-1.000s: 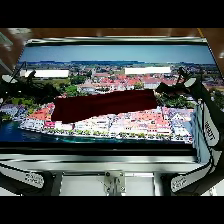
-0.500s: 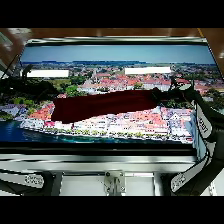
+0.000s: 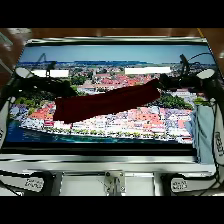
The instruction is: Fold the shirts.
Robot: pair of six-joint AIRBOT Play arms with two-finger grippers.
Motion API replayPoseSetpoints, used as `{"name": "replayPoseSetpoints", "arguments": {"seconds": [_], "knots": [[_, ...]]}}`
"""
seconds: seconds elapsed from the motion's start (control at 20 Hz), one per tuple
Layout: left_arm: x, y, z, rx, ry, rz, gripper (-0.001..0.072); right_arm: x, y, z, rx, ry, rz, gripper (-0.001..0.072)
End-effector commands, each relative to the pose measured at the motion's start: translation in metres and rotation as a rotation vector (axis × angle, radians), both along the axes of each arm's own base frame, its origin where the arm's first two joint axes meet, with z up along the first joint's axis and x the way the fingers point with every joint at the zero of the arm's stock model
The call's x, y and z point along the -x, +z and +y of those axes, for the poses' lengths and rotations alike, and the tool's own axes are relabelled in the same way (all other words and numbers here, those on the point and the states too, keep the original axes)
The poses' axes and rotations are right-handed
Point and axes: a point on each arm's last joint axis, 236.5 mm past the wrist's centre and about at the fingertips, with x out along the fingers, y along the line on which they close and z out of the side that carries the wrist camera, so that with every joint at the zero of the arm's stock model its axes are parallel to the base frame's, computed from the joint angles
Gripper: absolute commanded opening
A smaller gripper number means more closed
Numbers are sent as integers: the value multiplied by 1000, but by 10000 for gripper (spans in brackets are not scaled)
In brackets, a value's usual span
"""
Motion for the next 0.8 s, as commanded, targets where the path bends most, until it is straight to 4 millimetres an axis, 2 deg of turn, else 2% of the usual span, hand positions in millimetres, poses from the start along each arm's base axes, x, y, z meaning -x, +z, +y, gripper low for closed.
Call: {"name": "replayPoseSetpoints", "arguments": {"seconds": [0.0,0.15,0.35,0.5,0.6,0.65,0.75], "knots": [[2,2,-93,58,-22,-106,39,51,64,8,31,48,-10,62],[28,-2,-172,122,-80,-113,39,76,107,4,79,18,-78,63],[72,-38,-249,192,-115,-7,39,104,154,4,91,-36,-158,62],[92,-54,-297,312,-83,74,39,121,170,8,78,-48,-170,63],[84,-52,-311,393,-75,55,39,128,176,9,69,-56,-170,63],[75,-49,-309,419,-66,43,39,130,177,10,70,-55,-172,62],[57,-36,-286,463,-74,36,37,129,178,10,70,-57,-172,63]]}}
